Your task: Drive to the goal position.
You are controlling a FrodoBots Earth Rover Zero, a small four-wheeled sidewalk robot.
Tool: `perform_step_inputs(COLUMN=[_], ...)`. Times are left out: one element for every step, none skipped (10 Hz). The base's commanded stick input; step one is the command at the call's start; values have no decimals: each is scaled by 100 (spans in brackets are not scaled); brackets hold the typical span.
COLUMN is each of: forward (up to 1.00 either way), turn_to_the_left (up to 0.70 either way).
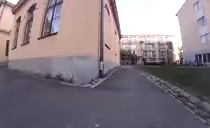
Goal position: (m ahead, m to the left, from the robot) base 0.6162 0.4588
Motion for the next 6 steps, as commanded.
perform_step_inputs(forward=[100, 100, 100, 100, 100, 100], turn_to_the_left=[27, 27, 27, 27, 27, 27])
